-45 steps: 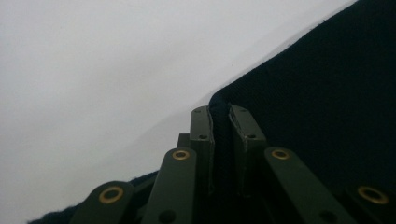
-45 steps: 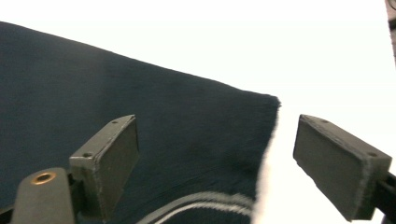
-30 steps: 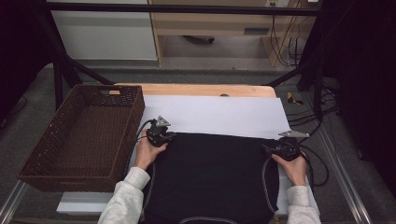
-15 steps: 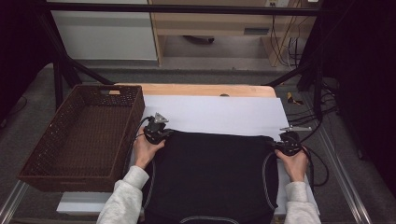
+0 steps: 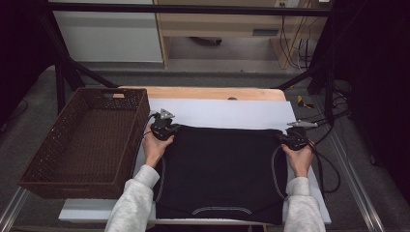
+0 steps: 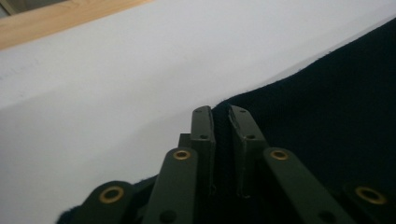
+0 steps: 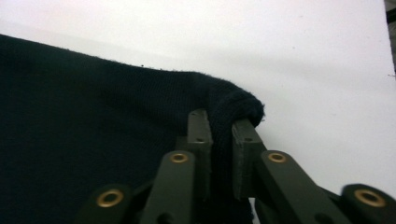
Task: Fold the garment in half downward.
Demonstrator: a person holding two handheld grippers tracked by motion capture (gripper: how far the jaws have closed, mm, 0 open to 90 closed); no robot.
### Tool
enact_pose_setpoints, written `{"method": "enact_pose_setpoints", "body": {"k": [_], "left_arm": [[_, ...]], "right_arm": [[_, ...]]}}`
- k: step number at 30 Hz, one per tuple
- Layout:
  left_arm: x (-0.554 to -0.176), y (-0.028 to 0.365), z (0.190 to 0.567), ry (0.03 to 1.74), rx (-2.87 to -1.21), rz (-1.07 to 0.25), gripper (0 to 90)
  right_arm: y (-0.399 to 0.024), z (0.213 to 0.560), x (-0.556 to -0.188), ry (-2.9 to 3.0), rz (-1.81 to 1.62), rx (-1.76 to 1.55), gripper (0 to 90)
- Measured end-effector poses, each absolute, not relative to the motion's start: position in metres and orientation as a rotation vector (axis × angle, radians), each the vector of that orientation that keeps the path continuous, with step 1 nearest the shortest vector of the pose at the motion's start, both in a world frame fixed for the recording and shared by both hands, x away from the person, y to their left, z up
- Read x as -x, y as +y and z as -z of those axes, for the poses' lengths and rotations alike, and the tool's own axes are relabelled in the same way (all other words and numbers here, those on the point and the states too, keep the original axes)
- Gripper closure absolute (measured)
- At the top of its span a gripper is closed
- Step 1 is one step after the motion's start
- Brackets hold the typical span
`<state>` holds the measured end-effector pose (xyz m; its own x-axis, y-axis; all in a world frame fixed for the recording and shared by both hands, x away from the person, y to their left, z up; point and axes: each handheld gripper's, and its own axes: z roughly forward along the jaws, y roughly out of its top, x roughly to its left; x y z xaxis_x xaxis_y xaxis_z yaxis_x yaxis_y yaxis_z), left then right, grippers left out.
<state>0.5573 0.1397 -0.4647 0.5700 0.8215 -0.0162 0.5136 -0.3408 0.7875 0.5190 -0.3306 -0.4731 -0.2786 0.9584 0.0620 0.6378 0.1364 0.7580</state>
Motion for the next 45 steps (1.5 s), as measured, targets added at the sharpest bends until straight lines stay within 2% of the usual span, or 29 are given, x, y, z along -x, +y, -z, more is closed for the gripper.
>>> {"method": "enact_pose_setpoints", "body": {"k": [4,7,9,15,20,30,45], "left_arm": [[-0.550,0.145,0.463,1.086,-1.983,-0.513,54.4],[-0.541,0.150,0.457,1.064,-1.943,-0.515,45.0],[-0.533,0.152,0.453,1.058,-1.919,-0.487,34.7],[-0.504,0.160,0.442,1.002,-1.853,-0.388,21.5],[-0.482,0.162,0.438,0.982,-1.835,-0.376,8.4],[-0.445,0.168,0.439,0.942,-1.863,-0.383,2.8],[-0.417,0.172,0.455,0.901,-1.866,-0.371,2.6]], "right_arm": [[-0.334,0.474,-0.514,1.945,-0.959,-1.500,49.9],[-0.338,0.469,-0.505,1.930,-0.999,-1.479,39.1],[-0.339,0.464,-0.498,1.922,-1.047,-1.479,35.5],[-0.334,0.454,-0.477,1.941,-1.141,-1.454,19.6],[-0.328,0.449,-0.461,1.946,-1.179,-1.444,10.3],[-0.313,0.444,-0.433,2.023,-1.195,-1.404,3.6],[-0.305,0.451,-0.415,2.078,-1.185,-1.380,2.1]]}}
